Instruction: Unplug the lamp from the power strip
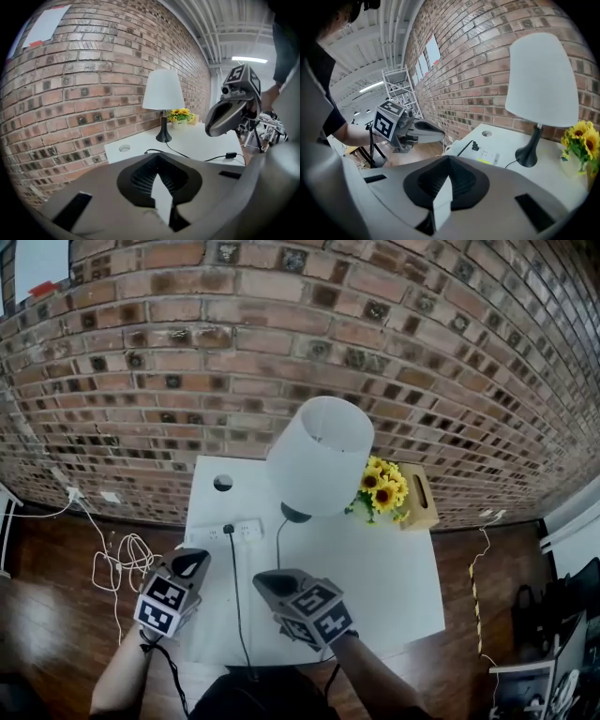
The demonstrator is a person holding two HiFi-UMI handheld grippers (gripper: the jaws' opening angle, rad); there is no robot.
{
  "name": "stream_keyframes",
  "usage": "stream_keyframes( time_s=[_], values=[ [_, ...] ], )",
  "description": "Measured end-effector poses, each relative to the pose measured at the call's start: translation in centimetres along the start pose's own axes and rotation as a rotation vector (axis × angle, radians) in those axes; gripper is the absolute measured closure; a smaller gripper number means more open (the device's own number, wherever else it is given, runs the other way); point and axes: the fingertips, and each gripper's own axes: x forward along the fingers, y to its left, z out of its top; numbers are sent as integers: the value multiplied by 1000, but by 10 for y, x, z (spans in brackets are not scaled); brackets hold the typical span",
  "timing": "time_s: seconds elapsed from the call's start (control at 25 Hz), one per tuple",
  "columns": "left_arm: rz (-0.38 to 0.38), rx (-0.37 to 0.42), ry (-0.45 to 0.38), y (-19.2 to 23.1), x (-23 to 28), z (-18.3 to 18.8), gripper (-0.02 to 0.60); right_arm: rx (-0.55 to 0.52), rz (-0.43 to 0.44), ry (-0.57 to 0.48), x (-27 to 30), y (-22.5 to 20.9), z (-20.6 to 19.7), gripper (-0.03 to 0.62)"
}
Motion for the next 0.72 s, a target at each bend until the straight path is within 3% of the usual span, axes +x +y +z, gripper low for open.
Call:
stream_keyframes(
  time_s=[0.28,0.72],
  values=[
    [11,105,90,20,42,-12,566,-94,-60,73,54,-54,6,597],
    [-5,181,193,34,81,-35,566,-233,-57,196,100,-87,-5,595]
  ],
)
